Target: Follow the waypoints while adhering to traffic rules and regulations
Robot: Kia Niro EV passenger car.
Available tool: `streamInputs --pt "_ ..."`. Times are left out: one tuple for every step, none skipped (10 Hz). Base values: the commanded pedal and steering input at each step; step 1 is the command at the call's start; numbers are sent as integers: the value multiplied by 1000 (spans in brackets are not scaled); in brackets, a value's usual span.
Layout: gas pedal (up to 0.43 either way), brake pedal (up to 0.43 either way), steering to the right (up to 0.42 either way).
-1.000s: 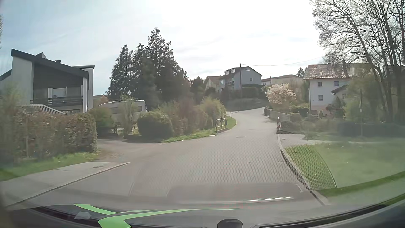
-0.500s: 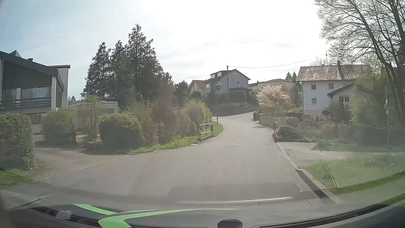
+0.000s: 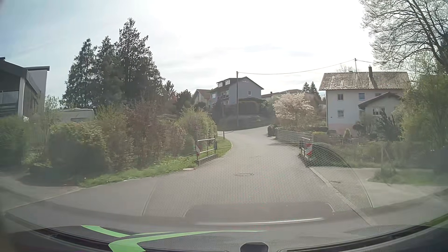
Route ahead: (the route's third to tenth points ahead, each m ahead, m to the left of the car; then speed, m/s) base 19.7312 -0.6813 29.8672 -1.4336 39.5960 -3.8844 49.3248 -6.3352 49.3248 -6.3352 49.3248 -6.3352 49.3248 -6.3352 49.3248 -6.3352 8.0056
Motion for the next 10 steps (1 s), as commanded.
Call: streamInputs --pt "0 0 60" --pt "0 0 58" --pt "0 0 58" --pt "0 0 58" --pt "0 0 55" --pt "0 0 50" --pt "0 0 46" --pt "0 0 40" --pt "0 0 36" --pt "0 0 30"
